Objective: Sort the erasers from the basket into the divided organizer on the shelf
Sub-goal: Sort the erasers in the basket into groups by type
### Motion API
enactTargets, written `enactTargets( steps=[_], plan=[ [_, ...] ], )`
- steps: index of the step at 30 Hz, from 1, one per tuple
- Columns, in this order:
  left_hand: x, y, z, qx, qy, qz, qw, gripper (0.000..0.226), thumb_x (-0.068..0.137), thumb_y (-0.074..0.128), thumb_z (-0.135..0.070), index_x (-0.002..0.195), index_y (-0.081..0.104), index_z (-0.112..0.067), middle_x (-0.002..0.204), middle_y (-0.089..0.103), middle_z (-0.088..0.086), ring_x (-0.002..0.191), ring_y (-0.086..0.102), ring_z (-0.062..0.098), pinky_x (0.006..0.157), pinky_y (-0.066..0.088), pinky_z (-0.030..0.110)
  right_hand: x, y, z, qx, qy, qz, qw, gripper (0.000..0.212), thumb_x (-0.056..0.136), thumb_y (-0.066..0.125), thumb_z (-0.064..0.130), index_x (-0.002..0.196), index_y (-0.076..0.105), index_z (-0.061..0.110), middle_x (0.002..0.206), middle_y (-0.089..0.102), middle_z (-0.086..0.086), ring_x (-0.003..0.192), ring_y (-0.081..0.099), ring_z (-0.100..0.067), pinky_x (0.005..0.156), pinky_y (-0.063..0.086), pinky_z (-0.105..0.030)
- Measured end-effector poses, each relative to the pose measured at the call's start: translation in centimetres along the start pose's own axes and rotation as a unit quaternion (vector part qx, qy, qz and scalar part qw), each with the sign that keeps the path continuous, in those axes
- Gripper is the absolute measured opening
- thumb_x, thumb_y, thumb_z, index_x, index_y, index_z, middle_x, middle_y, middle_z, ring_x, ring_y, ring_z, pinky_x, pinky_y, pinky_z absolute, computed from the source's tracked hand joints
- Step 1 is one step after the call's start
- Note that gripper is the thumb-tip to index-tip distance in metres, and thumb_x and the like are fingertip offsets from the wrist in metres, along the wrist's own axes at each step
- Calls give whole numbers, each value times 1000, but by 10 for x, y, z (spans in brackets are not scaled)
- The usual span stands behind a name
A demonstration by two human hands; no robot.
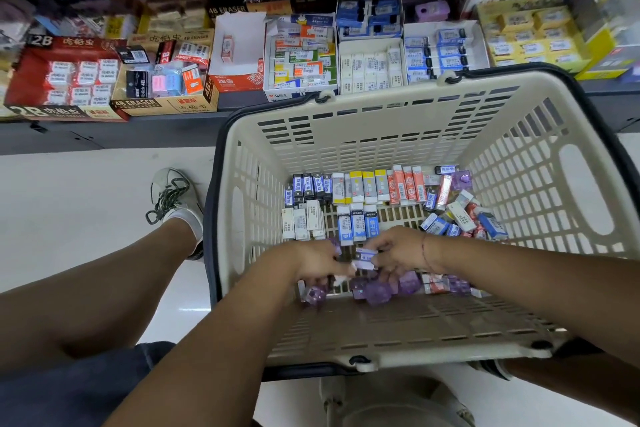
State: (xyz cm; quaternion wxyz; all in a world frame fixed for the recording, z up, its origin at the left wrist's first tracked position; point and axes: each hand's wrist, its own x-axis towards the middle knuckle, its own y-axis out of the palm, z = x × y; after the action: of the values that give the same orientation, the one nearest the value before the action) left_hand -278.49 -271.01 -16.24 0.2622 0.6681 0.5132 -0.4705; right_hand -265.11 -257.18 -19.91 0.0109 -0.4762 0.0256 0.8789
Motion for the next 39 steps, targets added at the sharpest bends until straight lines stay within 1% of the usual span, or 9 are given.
enactTargets(
  steps=[3, 6, 12, 15, 18, 23, 27, 33, 39],
  plan=[
    [-2, -18, -2, -255, 21, -155, 954, 30, 96, 53, -34, 106, 60, -7, 68, 50, 0, 56, 41, 10, 54, 38, 21, 1, -8, 25, 90, -35, -82, 992, 28, 91, 57, 5, 119, 62, 6, 84, 69, -12, 62, 63, -12, 57, 53, -21],
    [4, -27, -8, -450, 21, -302, 840, 20, 96, 55, -29, 91, 57, -9, 64, 48, 2, 51, 40, 11, 46, 36, 20, 21, -8, 54, 235, -56, -182, 953, 41, 91, 57, 1, 131, 49, 5, 77, 65, -11, 55, 61, -10, 53, 53, -20],
    [8, -20, -11, -653, -11, -317, 688, 22, 96, 57, -25, 81, 52, -10, 64, 44, 2, 48, 42, 9, 37, 34, 17, 80, 15, 89, 256, -79, -310, 912, 32, 90, 59, 3, 122, 57, 1, 89, 67, -13, 65, 62, -17, 73, 57, -34],
    [9, -18, -7, -682, -6, -311, 662, 24, 96, 57, -25, 78, 50, -10, 65, 42, 2, 44, 41, 7, 35, 32, 16, 95, 23, 81, 169, -56, -340, 923, 11, 83, 61, 8, 90, 69, 11, 95, 70, -16, 90, 67, -31, 87, 54, -46],
    [9, -25, -5, -698, -4, -307, 647, 25, 97, 55, -25, 78, 50, -10, 64, 42, 2, 49, 41, 9, 35, 31, 16, 84, 25, 85, 95, -62, -357, 927, 37, 84, 60, 10, 51, 42, 16, 63, 53, -13, 67, 57, -31, 68, 51, -38],
    [9, -25, -6, -732, 7, -273, 624, 23, 98, 52, -26, 80, 51, -12, 67, 44, 2, 52, 41, 9, 35, 33, 15, 75, 15, 87, 85, -86, -324, 938, 37, 89, 62, 18, 55, 49, 13, 65, 51, -12, 69, 50, -22, 72, 51, -42],
    [8, -23, -5, -748, 9, -259, 612, 23, 98, 52, -26, 80, 51, -13, 69, 47, 2, 52, 41, 9, 35, 35, 15, 74, 7, 87, 149, -88, -328, 929, 13, 88, 64, 9, 93, 68, -2, 76, 61, -13, 60, 55, -20, 74, 54, -38],
    [9, -24, -4, -755, 6, -255, 604, 23, 98, 52, -27, 79, 52, -13, 68, 47, 1, 50, 41, 8, 34, 33, 15, 68, 10, 97, 162, -85, -289, 940, 10, 87, 63, 0, 96, 59, 2, 85, 61, -17, 55, 57, -18, 49, 53, -22],
    [10, -23, -2, -763, 8, -255, 594, 22, 98, 53, -29, 81, 52, -14, 67, 47, 2, 42, 40, 6, 34, 31, 15, 72, 9, 98, 72, -116, -361, 923, 6, 83, 71, 16, 80, 70, 10, 80, 65, -5, 78, 61, -20, 83, 53, -33]
  ],
)
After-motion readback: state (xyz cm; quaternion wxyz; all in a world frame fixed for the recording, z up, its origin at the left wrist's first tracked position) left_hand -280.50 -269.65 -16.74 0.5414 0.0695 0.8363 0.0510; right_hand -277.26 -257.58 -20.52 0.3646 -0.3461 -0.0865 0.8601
